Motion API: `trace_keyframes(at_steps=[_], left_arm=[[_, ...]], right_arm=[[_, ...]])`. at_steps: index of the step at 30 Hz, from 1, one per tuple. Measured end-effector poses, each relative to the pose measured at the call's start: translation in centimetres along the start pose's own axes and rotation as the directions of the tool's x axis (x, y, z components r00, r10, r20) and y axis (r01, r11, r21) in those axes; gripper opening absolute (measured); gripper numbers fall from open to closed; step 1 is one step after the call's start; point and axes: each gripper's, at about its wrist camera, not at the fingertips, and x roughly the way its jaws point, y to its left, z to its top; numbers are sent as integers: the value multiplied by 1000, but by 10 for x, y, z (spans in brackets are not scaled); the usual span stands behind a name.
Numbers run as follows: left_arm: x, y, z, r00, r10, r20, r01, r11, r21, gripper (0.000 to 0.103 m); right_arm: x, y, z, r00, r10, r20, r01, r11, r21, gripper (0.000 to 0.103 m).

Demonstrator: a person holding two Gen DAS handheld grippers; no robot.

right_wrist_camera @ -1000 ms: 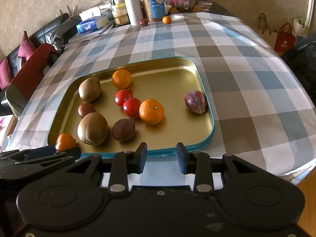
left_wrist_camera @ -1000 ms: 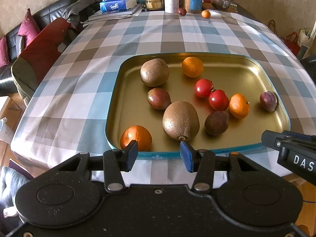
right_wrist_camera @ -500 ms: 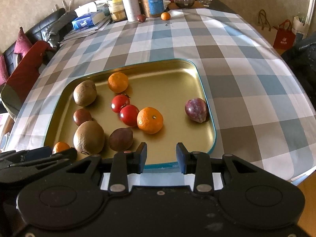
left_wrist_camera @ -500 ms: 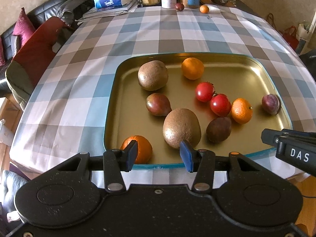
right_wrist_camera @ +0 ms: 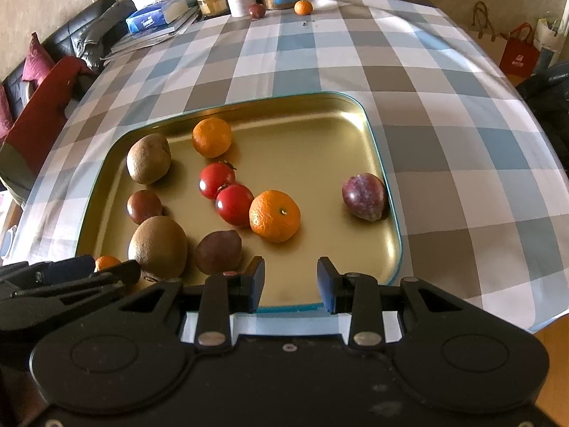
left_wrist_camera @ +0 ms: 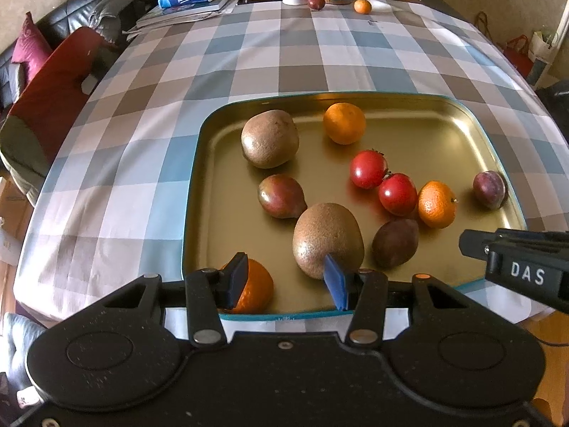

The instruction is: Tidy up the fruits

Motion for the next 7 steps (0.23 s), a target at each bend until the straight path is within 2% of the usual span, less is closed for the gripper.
trace_keyframes(at_steps=[7], left_arm=[[0,-5,8,999,-47,-20,47,998,32,56]], right_arm=[[7,-2,11,1000,4,-21,-4,1000,13,36]])
